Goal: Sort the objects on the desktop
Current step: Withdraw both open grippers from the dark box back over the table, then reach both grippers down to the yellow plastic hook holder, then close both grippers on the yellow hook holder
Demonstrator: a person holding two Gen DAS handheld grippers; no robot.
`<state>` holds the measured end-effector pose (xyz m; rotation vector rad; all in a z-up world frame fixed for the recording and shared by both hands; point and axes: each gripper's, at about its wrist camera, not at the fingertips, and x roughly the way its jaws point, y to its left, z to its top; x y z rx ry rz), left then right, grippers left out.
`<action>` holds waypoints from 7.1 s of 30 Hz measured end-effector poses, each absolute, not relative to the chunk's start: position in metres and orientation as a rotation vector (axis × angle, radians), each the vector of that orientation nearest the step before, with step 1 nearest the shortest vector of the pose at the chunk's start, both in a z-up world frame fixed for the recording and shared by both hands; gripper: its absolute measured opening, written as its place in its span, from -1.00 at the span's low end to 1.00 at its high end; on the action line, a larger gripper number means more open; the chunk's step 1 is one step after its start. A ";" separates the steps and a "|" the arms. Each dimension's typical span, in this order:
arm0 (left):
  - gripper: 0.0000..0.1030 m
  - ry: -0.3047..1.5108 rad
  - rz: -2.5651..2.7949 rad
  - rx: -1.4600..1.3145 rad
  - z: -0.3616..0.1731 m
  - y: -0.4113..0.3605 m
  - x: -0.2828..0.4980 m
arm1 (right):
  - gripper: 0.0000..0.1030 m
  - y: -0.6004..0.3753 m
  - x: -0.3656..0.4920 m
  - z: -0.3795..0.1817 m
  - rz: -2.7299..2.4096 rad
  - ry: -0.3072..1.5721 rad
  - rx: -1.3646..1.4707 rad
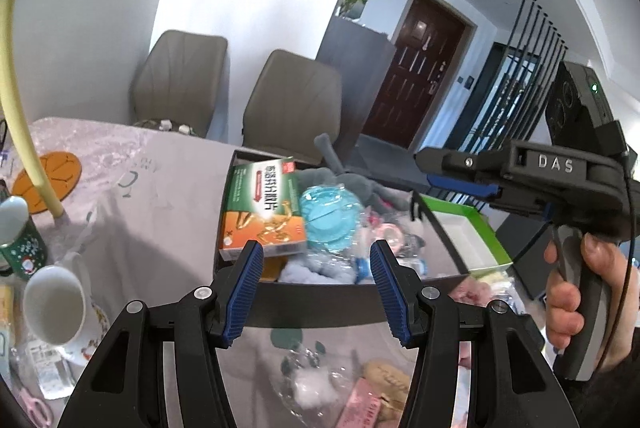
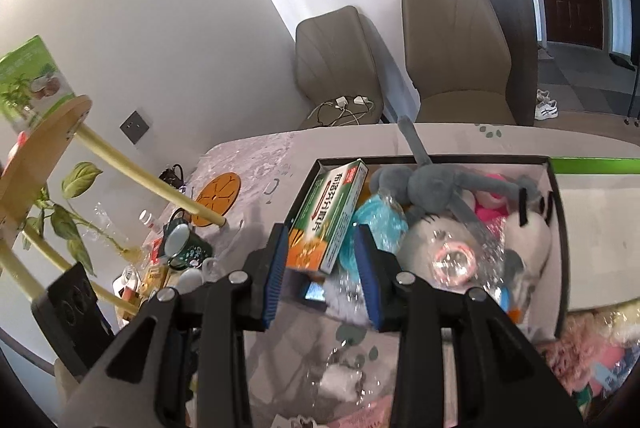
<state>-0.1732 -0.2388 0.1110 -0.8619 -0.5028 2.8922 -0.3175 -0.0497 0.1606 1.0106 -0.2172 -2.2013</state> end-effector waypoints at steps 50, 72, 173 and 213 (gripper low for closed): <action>0.53 -0.413 2.902 -0.808 0.105 -0.149 -0.028 | 0.57 0.107 -0.136 0.117 -2.131 -0.422 0.947; 0.53 -0.376 2.844 -0.894 0.035 -0.126 0.018 | 0.19 0.097 -0.096 0.042 -1.961 -0.417 1.008; -0.83 -0.165 2.532 -1.278 -0.048 -0.101 -0.014 | -0.69 0.070 -0.054 -0.052 -1.888 0.048 1.118; -0.72 -0.133 2.508 -1.238 -0.045 -0.092 -0.055 | -0.77 0.073 -0.068 -0.058 -1.994 0.064 1.064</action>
